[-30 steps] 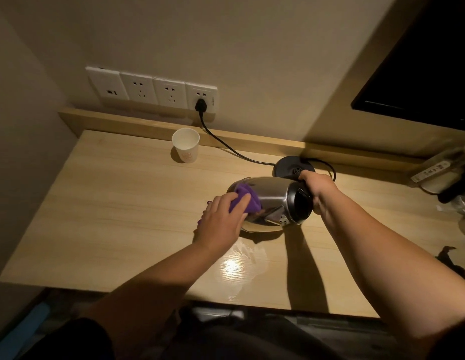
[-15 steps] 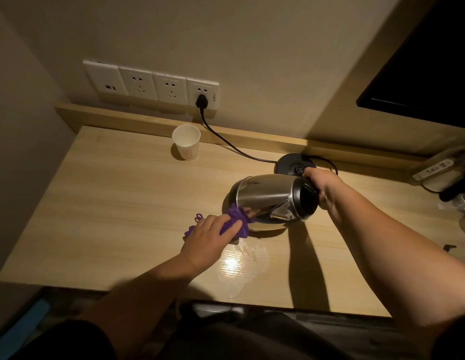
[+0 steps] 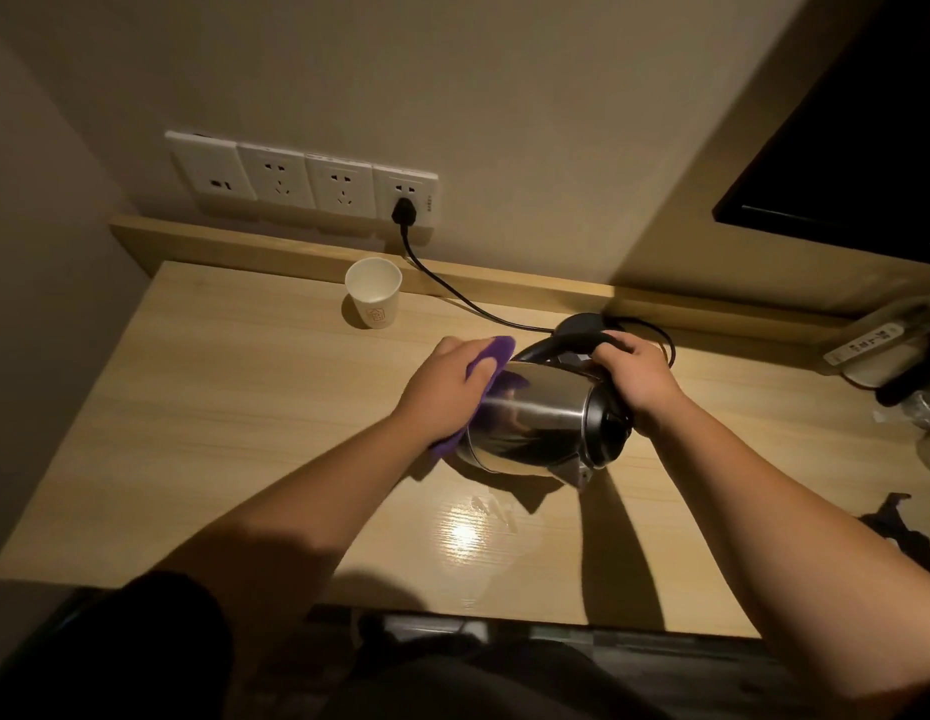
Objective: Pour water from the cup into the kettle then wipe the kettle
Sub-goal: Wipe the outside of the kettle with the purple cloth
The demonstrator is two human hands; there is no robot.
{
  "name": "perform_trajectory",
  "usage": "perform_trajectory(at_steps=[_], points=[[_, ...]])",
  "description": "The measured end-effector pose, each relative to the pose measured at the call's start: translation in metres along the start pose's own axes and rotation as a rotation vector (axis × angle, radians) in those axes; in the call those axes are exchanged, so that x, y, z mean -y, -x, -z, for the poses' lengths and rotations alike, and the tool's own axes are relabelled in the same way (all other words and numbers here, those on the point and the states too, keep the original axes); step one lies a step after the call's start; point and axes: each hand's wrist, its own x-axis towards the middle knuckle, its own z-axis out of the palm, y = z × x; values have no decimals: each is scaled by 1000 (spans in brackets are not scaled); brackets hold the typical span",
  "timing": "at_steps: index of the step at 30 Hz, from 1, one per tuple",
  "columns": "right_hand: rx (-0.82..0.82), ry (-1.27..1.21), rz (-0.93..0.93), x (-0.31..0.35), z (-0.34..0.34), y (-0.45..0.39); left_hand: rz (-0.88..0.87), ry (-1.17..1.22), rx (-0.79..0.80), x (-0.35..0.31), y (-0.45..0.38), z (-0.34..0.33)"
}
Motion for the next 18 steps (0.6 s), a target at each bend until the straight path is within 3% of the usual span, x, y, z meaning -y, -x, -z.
perform_trajectory(at_steps=[7, 13, 18], points=[[53, 95, 139, 6, -6, 8, -75, -335, 342, -3, -61, 8], [-19, 13, 98, 9, -14, 7, -6, -106, 193, 19, -32, 5], [-83, -85, -61, 12, -16, 0, 30, 23, -12, 38, 17, -9]])
